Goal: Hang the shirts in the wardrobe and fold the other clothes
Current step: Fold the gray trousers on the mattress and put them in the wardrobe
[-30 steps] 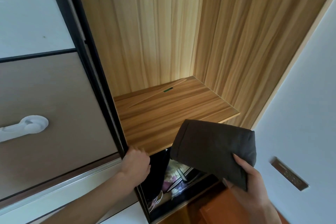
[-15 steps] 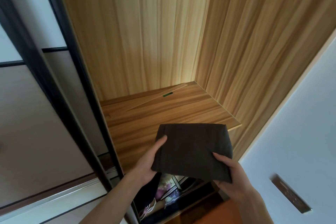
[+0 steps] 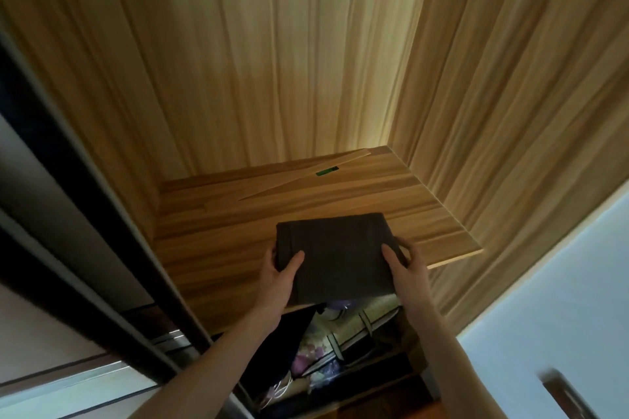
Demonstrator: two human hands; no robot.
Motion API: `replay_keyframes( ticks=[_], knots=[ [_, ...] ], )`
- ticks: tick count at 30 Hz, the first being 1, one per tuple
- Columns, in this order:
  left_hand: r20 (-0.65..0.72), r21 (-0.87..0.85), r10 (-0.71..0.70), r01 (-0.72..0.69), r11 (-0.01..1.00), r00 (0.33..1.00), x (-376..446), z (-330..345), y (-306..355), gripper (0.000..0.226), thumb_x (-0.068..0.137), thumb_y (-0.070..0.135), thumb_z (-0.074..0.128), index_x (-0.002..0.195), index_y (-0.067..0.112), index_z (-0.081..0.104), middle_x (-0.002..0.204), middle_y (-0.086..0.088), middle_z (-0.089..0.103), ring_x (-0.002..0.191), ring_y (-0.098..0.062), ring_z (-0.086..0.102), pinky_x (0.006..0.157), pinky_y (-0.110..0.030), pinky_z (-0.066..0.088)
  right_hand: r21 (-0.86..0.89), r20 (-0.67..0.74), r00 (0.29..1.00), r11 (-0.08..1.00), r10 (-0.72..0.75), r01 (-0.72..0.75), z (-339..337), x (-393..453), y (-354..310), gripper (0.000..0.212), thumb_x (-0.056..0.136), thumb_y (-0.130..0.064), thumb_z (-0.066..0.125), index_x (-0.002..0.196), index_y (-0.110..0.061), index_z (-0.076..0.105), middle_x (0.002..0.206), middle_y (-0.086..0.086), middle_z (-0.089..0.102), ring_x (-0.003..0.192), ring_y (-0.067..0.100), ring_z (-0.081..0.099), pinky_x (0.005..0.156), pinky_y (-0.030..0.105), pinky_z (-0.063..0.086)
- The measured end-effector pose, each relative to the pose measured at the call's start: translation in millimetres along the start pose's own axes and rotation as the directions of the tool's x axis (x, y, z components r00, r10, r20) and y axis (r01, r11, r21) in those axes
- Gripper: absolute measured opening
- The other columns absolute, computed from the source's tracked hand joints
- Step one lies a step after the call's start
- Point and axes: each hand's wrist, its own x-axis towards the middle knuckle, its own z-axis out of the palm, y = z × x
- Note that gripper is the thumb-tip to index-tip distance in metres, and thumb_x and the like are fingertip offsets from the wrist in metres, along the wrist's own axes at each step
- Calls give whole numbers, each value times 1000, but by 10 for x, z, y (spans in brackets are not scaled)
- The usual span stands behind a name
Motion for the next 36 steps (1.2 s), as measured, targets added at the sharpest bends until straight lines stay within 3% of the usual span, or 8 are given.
replay_keyframes(
  ticks=[8,13,16,21,25,27,32,36],
  knots=[
    [-102,194,14,6,981,995,647,126,-260,49,100,29,66,144,28,43,133,1,57,123,-23,57,106,-40,46,-152,118,992,986,-52,70,258,752,296,31,101,-30,66,130,-20,63,118,1,69,112,22,65,98,44,54],
    [-82,312,55,-26,950,995,805,133,-312,62,101,21,65,155,21,35,137,1,55,133,-23,53,108,-35,42,-262,162,985,959,-66,107,362,1005,266,36,103,-27,62,136,-14,59,115,0,65,111,19,61,88,28,43],
    [-70,345,54,-27,938,996,848,146,-386,67,100,17,66,158,19,32,145,-2,53,136,-23,51,110,-32,41,-350,194,979,927,-65,131,384,1091,286,39,105,-25,59,141,-12,56,117,-1,61,111,15,56,90,26,41],
    [-71,434,87,-48,900,994,957,183,-482,73,98,25,69,159,21,29,150,-1,49,139,-23,48,114,-36,42,-472,218,974,866,-68,166,387,1205,433,40,105,-25,57,143,-13,54,131,8,65,124,29,60,97,33,47],
    [-142,789,307,-80,610,941,895,206,-566,75,99,42,62,161,24,23,156,-5,36,143,-28,37,116,-46,39,-684,200,960,674,-196,280,404,1121,595,47,104,-36,54,148,-19,48,142,5,54,130,30,51,104,49,47],
    [-45,858,421,-181,480,906,761,253,-579,70,102,47,53,161,26,22,164,-1,27,147,-23,32,119,-43,36,-696,247,918,602,-310,391,419,1005,646,49,105,-38,51,151,-23,44,153,0,44,137,26,45,107,50,45],
    [317,925,330,-367,100,889,625,245,-777,93,93,76,35,165,23,13,172,4,3,160,-17,2,130,-43,12,-700,395,873,522,-285,487,460,817,819,63,104,-60,31,160,-33,33,171,-6,21,158,18,16,123,50,29],
    [404,910,318,-412,-43,858,701,104,-820,78,100,61,35,165,25,13,174,0,5,160,-18,2,130,-46,10,-726,411,877,493,-248,479,437,787,816,64,104,-62,29,163,-35,26,173,-8,15,160,16,8,124,49,26]
  ],
)
